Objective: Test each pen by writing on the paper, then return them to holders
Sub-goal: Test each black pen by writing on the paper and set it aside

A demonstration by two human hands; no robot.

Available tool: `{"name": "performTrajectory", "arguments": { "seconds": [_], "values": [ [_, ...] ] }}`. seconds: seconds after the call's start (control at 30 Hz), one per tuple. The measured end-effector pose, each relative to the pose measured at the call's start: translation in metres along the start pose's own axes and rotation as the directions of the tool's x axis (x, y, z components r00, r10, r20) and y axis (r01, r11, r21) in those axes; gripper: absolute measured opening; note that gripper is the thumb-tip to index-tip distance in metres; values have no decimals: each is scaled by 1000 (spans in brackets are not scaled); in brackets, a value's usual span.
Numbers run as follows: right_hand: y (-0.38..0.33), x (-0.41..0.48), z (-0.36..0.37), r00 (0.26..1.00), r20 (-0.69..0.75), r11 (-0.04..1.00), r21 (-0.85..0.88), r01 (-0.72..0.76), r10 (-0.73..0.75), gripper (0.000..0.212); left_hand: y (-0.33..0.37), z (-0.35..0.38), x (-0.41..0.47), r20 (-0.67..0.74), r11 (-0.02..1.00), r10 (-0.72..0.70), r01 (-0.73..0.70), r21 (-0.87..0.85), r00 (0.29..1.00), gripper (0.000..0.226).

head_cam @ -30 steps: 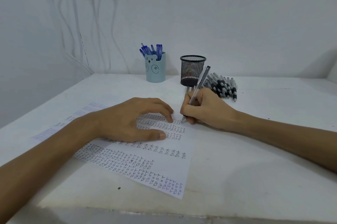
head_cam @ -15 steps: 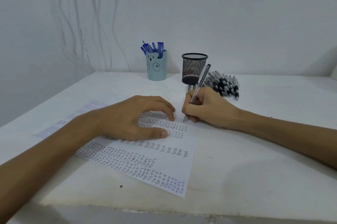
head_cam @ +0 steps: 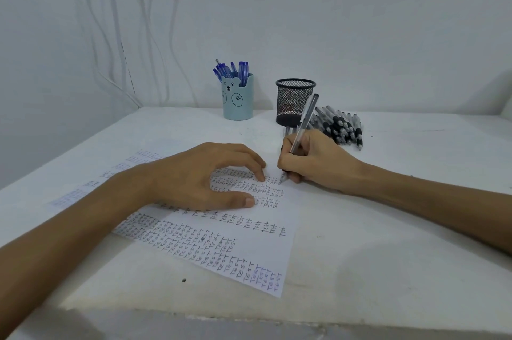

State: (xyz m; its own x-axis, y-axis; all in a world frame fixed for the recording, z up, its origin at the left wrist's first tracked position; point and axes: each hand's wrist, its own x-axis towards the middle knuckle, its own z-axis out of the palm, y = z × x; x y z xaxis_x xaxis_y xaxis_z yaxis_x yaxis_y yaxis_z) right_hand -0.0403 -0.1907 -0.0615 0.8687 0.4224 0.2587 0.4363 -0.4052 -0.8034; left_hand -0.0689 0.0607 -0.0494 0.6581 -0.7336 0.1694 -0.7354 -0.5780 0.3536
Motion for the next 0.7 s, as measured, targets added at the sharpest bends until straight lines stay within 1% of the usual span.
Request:
{"name": "performTrajectory", "arguments": {
  "seconds": [0.33, 0.5, 0.7],
  "values": [
    [0, 0, 0, 1000, -28, 999, -38, 3, -4, 16, 1, 0, 0, 5, 1000, -8, 8, -5, 1000, 37],
    [0, -1, -1, 999, -38, 1000, 12, -9, 10, 19, 1, 0, 0, 0, 1000, -5, 5, -2, 1000, 37],
    [-1, -2, 0, 999, -51, 1000, -26, -9, 8, 18, 1, 0, 1, 2, 1000, -4, 4, 0, 1000, 37]
  ]
}}
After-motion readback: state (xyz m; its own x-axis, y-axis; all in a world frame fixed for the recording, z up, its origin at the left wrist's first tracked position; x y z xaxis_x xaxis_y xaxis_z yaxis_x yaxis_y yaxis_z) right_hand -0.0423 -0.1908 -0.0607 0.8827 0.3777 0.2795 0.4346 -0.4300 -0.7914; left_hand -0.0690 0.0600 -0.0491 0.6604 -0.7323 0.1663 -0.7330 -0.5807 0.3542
